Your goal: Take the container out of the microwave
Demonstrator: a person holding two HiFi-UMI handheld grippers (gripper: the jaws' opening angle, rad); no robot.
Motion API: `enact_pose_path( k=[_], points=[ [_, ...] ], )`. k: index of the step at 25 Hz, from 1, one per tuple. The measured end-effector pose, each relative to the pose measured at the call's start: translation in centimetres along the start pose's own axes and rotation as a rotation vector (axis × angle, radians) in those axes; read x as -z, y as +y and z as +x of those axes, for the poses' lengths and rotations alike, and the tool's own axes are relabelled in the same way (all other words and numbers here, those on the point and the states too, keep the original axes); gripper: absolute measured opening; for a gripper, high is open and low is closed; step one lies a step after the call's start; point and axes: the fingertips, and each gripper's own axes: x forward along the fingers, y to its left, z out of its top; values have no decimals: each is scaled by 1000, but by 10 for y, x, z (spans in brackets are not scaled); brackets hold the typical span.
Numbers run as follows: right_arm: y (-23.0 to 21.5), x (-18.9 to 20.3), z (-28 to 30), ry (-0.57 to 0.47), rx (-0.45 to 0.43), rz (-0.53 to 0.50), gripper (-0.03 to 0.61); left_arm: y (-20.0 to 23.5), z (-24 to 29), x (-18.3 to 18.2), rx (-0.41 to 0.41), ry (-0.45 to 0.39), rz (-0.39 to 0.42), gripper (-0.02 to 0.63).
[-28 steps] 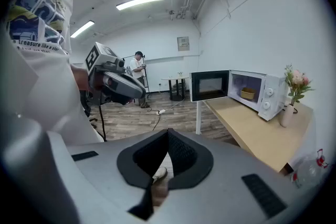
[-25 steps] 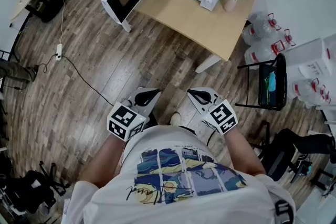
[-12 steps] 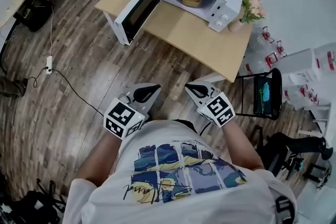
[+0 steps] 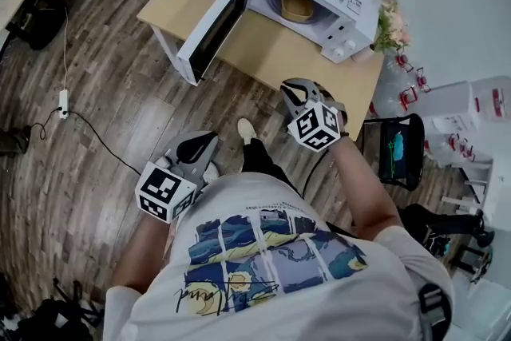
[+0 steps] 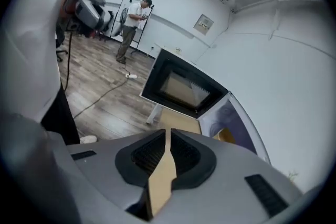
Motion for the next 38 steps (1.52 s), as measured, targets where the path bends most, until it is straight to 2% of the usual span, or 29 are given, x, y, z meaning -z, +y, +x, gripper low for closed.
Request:
enact_pose_path(
  k=[8,13,19,23,32,38],
  points=[
    [-128,48,104,178,139,-60,26,59,25,-50,-177,-37,-30,9],
    [-174,69,145,251,200,-58,38,81,45,-67,-228,-55,-53,9],
    [-196,87,173,303,241,-77,44,95,62,-79,-256,-59,-63,8],
    [-200,99,188,336,235,-93,64,104,64,-82,-279,-59,-75,9],
    [-213,111,206,360,201,-92,66,116,64,-82,-296,-40,-93,9],
    [-212,112,209,354,167,-125,38,117,65,-81,-290,-34,-93,9]
  ],
)
